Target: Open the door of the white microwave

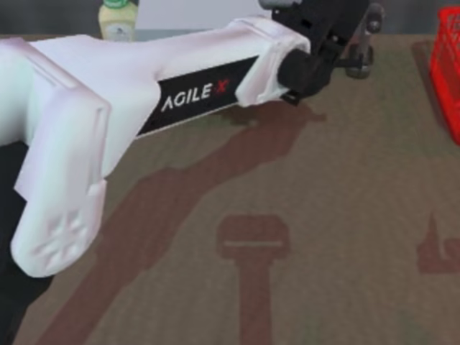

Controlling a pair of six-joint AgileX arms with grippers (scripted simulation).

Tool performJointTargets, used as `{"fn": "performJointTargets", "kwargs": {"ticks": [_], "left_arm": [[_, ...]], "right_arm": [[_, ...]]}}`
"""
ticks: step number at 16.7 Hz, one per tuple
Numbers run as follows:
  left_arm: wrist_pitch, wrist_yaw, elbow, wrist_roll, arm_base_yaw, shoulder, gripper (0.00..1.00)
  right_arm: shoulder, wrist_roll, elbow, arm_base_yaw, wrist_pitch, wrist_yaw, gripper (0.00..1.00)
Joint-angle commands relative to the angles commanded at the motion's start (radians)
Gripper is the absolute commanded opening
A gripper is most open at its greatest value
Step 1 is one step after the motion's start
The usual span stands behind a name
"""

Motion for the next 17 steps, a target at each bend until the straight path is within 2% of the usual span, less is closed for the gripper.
{"fn": "performJointTargets", "kwargs": {"ticks": [6,9,12,17], "left_arm": [[-0.500,0.127,0.349,-0.103,0.042,0.111,0.00],[-0.684,0.183,0.481,-0.143,0.062,0.146,0.00],[-0.773,0.215,0.552,-0.166,0.074,0.166,0.00],[-0.782,0.219,0.560,-0.168,0.075,0.168,0.00]], "right_arm": [[0.000,0.000,0.000,0.000,0.000,0.000,1.00],[0.000,0.000,0.000,0.000,0.000,0.000,1.00],[0.000,0.000,0.000,0.000,0.000,0.000,1.00],[0.000,0.000,0.000,0.000,0.000,0.000,1.00]]}}
